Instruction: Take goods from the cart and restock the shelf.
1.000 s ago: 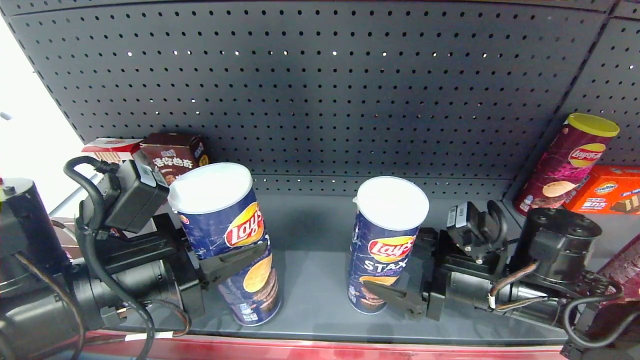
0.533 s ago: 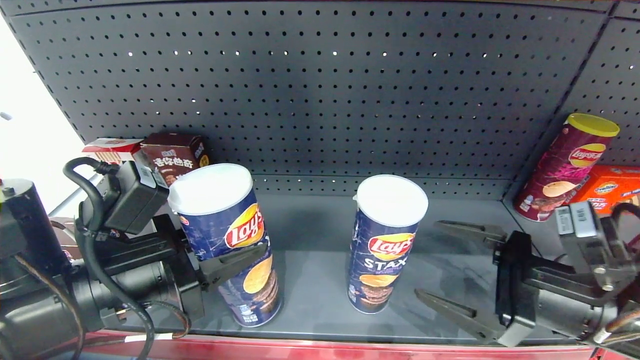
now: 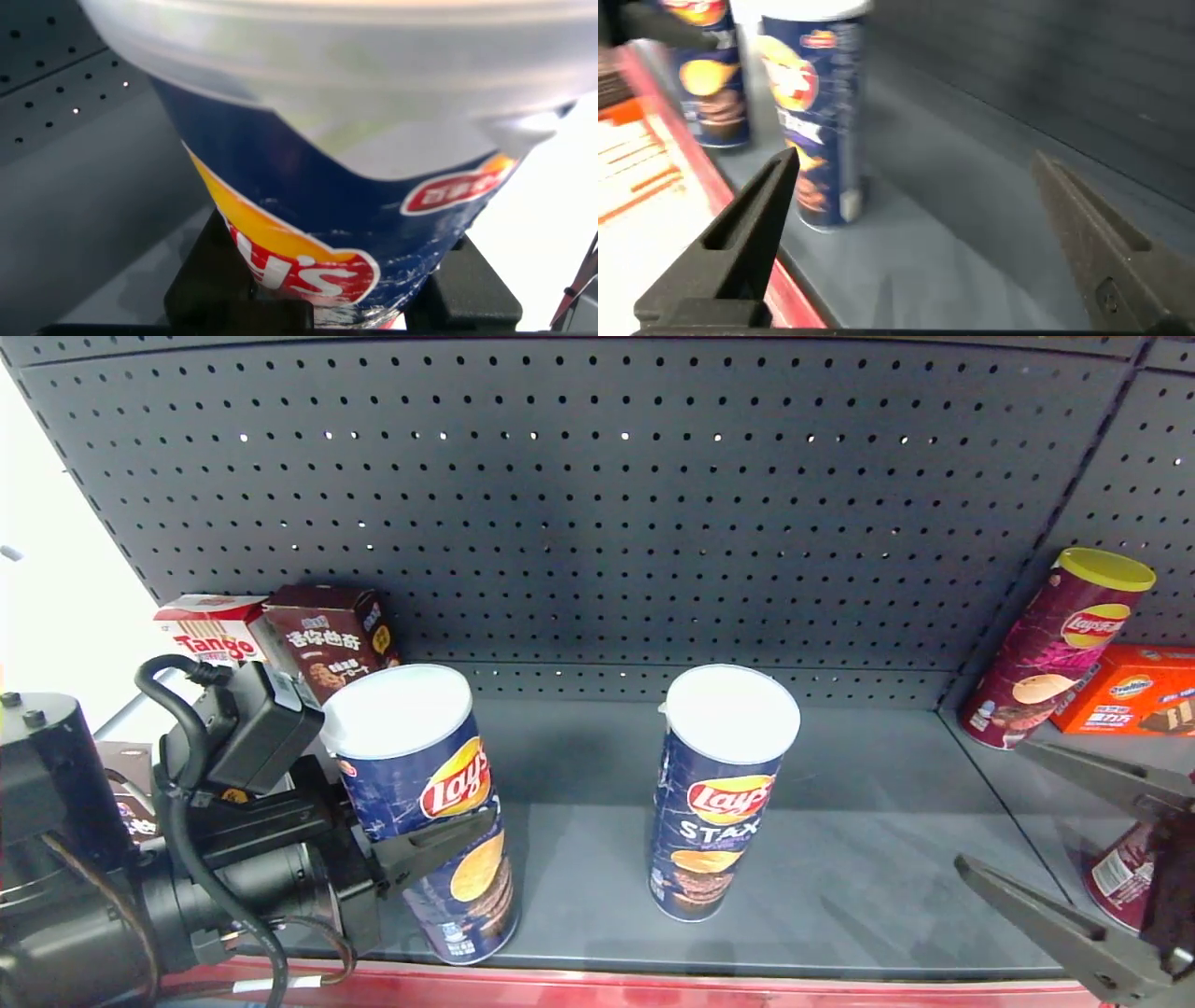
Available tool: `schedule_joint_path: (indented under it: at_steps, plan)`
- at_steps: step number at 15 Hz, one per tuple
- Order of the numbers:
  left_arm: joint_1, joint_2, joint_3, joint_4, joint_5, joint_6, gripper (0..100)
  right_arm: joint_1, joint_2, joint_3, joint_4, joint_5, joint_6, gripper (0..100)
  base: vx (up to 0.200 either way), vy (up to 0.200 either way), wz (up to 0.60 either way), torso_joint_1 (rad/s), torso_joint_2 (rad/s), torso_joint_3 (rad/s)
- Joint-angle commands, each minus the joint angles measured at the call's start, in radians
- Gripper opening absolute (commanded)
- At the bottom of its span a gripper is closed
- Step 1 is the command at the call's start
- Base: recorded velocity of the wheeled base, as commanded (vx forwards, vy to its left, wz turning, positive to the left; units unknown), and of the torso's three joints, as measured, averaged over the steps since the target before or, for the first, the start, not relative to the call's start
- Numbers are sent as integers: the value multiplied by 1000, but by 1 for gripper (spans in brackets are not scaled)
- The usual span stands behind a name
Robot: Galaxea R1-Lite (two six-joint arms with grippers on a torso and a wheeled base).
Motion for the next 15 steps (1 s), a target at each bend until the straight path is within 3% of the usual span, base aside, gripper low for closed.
schedule_joint_path:
  at_steps: [1, 5, 8, 11, 13, 15]
  plan:
    - [1, 2, 3, 0, 4, 0, 0, -5, -343, 45, 259, -95, 2, 100, 0, 0, 0, 0, 0, 0]
    - [-2, 3, -9, 0, 16, 6, 0, -13, -800, 38, 776, -110, 32, 100, 0, 0, 0, 0, 0, 0]
    - [-2, 2, -20, 0, 25, 5, 0, -76, -1001, 53, 986, -118, 45, 100, 0, 0, 0, 0, 0, 0]
    - [-5, 0, -30, -1, 28, 5, 0, -76, -1001, 76, 980, -137, 69, 100, 0, 0, 0, 0, 0, 0]
    - [-8, -7, -32, 0, 37, 5, 0, -76, -1001, 205, 888, -210, 72, 100, 0, 0, 0, 0, 0, 0]
    - [-5, -20, -33, 0, 37, 1, 0, -76, -1001, 220, 837, -193, 114, 100, 0, 0, 0, 0, 0, 0]
